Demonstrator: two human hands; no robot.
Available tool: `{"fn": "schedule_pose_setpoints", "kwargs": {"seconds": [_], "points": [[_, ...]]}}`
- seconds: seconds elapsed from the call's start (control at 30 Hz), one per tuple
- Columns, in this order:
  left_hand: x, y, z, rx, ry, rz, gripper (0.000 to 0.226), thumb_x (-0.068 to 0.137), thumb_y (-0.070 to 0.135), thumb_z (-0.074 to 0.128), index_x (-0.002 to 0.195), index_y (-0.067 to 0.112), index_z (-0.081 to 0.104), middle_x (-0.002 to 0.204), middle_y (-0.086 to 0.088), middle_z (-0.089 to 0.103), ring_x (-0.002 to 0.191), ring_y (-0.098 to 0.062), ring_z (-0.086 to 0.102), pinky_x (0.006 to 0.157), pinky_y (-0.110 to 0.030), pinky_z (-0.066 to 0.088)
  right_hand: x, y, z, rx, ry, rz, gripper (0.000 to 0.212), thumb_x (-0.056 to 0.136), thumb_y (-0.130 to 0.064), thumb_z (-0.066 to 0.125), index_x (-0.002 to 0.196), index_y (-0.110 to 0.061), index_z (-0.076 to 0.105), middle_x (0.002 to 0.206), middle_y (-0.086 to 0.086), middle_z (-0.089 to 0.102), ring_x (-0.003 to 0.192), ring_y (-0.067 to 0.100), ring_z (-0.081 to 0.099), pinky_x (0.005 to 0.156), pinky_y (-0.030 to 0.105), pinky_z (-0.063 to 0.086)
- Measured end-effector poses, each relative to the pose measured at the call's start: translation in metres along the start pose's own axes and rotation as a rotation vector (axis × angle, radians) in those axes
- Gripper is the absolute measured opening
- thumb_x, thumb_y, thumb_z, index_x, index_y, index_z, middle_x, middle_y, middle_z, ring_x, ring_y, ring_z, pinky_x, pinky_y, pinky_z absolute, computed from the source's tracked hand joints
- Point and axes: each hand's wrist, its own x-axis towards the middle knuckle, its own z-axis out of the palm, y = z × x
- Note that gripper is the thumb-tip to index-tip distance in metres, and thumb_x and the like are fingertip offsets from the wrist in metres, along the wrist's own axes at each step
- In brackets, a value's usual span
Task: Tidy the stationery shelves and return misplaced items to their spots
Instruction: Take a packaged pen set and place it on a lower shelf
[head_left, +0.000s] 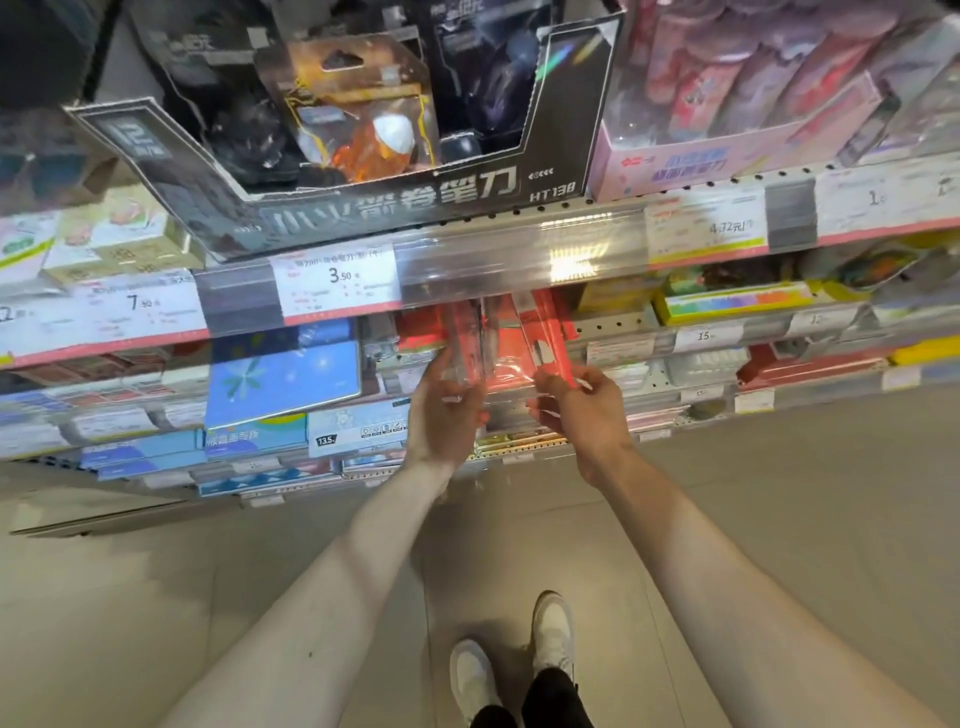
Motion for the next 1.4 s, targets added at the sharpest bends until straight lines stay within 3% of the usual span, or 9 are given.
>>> {"fn": "schedule_pose_setpoints", "kwargs": {"seconds": [0.1, 0.2, 0.27, 0.37, 0.53, 0.73, 0.9, 1.13, 1.4], "points": [[0.006, 0.007, -0.004, 0.154, 0.017, 0.074, 0.041, 0.097, 0.009, 0.057, 0.138, 0.006, 0.049, 0.083, -0.002, 0.061, 0.07, -0.017, 0.06, 0.057, -0.017, 0.051, 0.007, -0.004, 0.001, -0.111, 0.014, -0.1, 0.018, 0.093, -0.006, 0.067, 0.111, -0.008, 0.062, 0.092, 0.009, 0.071, 0.07, 0.017, 0.067, 0.073, 0.033, 0.063], [0.019, 0.014, -0.013, 0.304, 0.063, 0.189, 0.04, 0.098, 0.016, 0.054, 0.137, 0.01, 0.05, 0.111, -0.006, 0.065, 0.102, -0.027, 0.065, 0.088, -0.042, 0.055, 0.02, -0.013, 0.019, -0.195, -0.014, -0.165, 0.015, 0.093, -0.005, 0.066, 0.107, -0.01, 0.062, 0.086, 0.004, 0.071, 0.071, 0.018, 0.07, 0.078, 0.041, 0.063], [0.023, 0.016, -0.019, 0.489, 0.087, 0.262, 0.038, 0.098, 0.017, 0.052, 0.136, 0.012, 0.051, 0.124, -0.01, 0.062, 0.112, -0.03, 0.062, 0.096, -0.045, 0.051, 0.028, -0.016, 0.033, -0.267, -0.018, -0.202, 0.014, 0.093, -0.008, 0.066, 0.097, -0.019, 0.059, 0.09, 0.006, 0.072, 0.081, 0.025, 0.073, 0.08, 0.046, 0.061], [0.019, 0.013, -0.03, 0.762, 0.075, 0.382, 0.046, 0.098, 0.012, 0.055, 0.143, 0.015, 0.047, 0.131, -0.011, 0.051, 0.11, -0.028, 0.06, 0.101, -0.033, 0.049, 0.036, -0.014, 0.042, -0.404, -0.006, -0.25, 0.016, 0.091, -0.017, 0.069, 0.089, -0.026, 0.056, 0.087, 0.002, 0.073, 0.082, 0.025, 0.073, 0.08, 0.05, 0.059], [0.02, 0.007, -0.034, 1.019, 0.092, 0.671, 0.045, 0.093, 0.016, 0.062, 0.137, 0.016, 0.054, 0.139, -0.012, 0.048, 0.126, -0.032, 0.047, 0.095, -0.043, 0.053, 0.031, -0.014, 0.021, -0.843, 0.072, -0.557, 0.031, 0.093, -0.04, 0.066, 0.11, -0.017, 0.055, 0.095, 0.0, 0.067, 0.086, 0.019, 0.064, 0.073, 0.034, 0.052], [0.035, 0.004, -0.026, 1.149, -0.064, 0.725, 0.047, 0.102, 0.027, 0.052, 0.148, 0.021, 0.043, 0.162, -0.001, 0.029, 0.15, -0.025, 0.025, 0.103, -0.047, 0.05, 0.041, -0.011, -0.003, -1.34, 0.053, -0.947, 0.043, 0.098, -0.042, 0.055, 0.13, -0.014, 0.06, 0.127, 0.012, 0.057, 0.12, 0.032, 0.051, 0.099, 0.044, 0.047], [0.037, 0.009, -0.03, 1.16, -0.045, 0.686, 0.047, 0.101, 0.016, 0.054, 0.146, 0.022, 0.045, 0.161, -0.001, 0.03, 0.146, -0.024, 0.033, 0.091, -0.049, 0.057, 0.044, -0.01, 0.005, -1.476, 0.032, -0.868, 0.047, 0.1, -0.049, 0.046, 0.136, -0.02, 0.056, 0.133, 0.011, 0.055, 0.125, 0.03, 0.048, 0.103, 0.044, 0.044], [0.047, 0.009, -0.033, 1.134, -0.127, 0.62, 0.058, 0.102, 0.015, 0.042, 0.157, 0.02, 0.022, 0.167, 0.001, 0.004, 0.153, -0.022, 0.004, 0.121, -0.045, 0.027, 0.045, -0.018, 0.01, -1.509, 0.041, -0.819, 0.039, 0.103, -0.043, 0.043, 0.129, -0.02, 0.059, 0.136, 0.012, 0.053, 0.12, 0.032, 0.05, 0.097, 0.045, 0.044], [0.028, 0.011, -0.042, 0.996, -0.092, 0.561, 0.055, 0.101, 0.026, 0.042, 0.154, 0.021, 0.027, 0.16, -0.005, 0.024, 0.15, -0.02, 0.019, 0.122, -0.04, 0.026, 0.022, -0.016, -0.008, -1.383, -0.027, -0.778, 0.064, 0.1, -0.057, 0.037, 0.148, -0.015, 0.04, 0.151, 0.011, 0.043, 0.144, 0.03, 0.033, 0.12, 0.045, 0.026]]}}
